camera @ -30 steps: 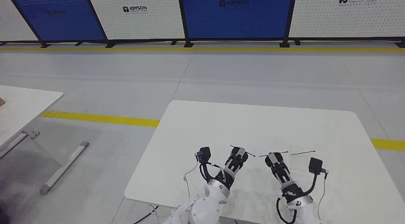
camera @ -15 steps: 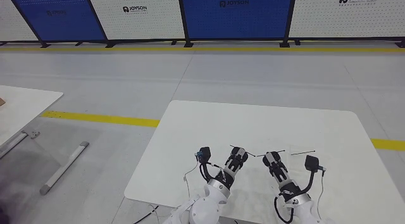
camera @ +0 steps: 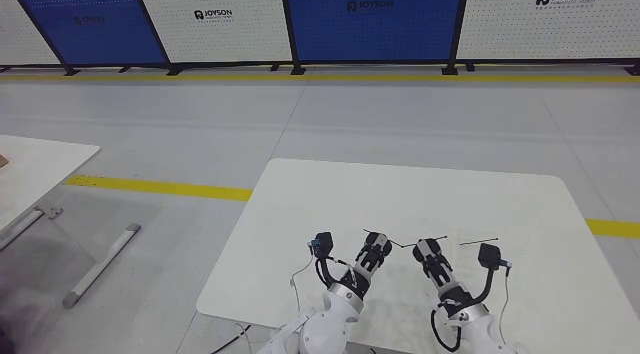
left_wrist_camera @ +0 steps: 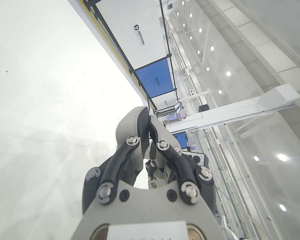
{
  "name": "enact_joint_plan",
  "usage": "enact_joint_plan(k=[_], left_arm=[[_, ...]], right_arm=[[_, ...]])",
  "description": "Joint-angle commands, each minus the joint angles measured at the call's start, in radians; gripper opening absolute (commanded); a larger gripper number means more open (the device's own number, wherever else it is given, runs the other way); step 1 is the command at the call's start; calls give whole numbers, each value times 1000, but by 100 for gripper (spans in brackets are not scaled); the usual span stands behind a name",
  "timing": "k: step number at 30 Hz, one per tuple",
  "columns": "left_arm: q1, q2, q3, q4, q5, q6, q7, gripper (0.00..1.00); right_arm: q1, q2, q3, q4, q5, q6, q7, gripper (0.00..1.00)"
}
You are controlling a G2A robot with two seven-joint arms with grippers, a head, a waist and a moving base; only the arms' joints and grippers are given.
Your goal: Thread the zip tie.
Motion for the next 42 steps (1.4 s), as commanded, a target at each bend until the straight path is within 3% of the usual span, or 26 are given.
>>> enact_joint_plan(k=[1,12,15,20,42], left_arm=[[0,0,0,0,0,0,0,0],[0,0,0,0,0,0,0,0],[-4,1,9,9,58,25,0,0],[-6,-3,22,7,140,70,60,0],[-5,-5,26,7,150,69,78,0]], right_arm=[[0,0,0,0,1,1,1,0],[1,-4,5,7,23,-12,-4,0],[-4,-3,13,7,38,-31,-2,0],[-5,-3,16,8,40,-30,-2,0],[15,-10,-6,43,10,-31,-14,0]])
